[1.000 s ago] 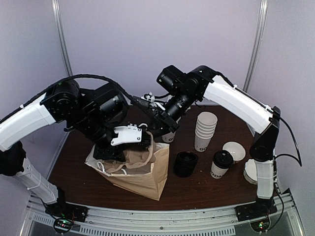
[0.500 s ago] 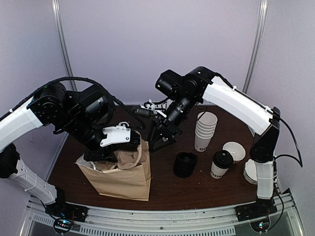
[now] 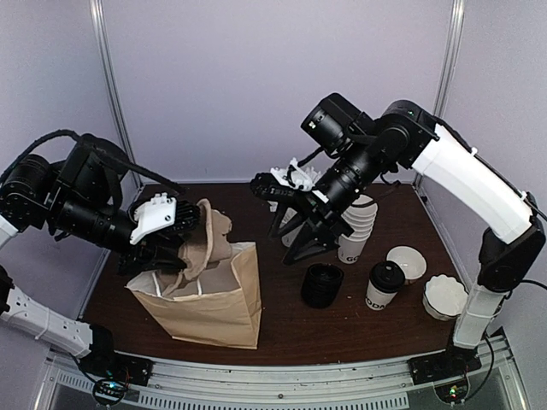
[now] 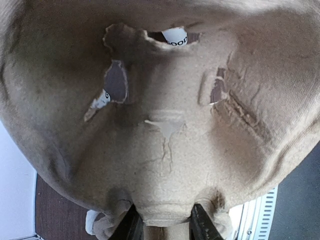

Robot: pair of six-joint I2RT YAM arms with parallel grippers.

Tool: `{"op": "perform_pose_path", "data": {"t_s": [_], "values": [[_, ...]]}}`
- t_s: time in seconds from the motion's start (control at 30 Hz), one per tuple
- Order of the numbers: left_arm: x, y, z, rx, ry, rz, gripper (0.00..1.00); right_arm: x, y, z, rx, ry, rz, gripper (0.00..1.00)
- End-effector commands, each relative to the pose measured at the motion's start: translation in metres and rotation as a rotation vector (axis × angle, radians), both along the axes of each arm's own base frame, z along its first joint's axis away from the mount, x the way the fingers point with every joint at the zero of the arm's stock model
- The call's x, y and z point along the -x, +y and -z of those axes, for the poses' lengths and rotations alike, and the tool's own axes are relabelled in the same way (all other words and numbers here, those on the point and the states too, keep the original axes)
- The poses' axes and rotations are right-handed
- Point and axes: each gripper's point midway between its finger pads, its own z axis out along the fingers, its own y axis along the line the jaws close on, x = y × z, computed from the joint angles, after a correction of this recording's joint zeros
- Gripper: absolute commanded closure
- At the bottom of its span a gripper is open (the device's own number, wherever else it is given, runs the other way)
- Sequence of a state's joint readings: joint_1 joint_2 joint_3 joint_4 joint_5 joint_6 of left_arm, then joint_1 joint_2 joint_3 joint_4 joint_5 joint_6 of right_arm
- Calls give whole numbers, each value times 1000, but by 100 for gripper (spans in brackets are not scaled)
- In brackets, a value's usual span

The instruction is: Pack the takeout coffee

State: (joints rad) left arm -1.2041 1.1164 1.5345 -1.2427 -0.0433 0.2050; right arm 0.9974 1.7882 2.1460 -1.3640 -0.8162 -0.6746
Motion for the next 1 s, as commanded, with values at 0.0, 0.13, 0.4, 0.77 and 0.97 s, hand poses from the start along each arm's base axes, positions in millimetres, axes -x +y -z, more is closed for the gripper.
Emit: {"op": "perform_pose_path", "data": {"t_s": [0.0, 0.13, 0.4, 0.77, 0.97], "values": [[-5, -15, 5, 47, 11, -18, 74, 1, 26, 17, 6, -145, -71, 40], [-3, -14, 6, 86, 21, -27, 74, 9, 42, 30, 17, -172, -116, 35], [2, -11, -13, 245, -7, -21, 74, 7, 62, 35, -4, -219, -122, 31], [0, -3, -13, 265, -40, -36, 75, 8, 77, 60, 42, -235, -165, 20], [1, -1, -13, 279, -37, -43, 76, 2, 81, 68, 53, -264, -146, 17]]}}
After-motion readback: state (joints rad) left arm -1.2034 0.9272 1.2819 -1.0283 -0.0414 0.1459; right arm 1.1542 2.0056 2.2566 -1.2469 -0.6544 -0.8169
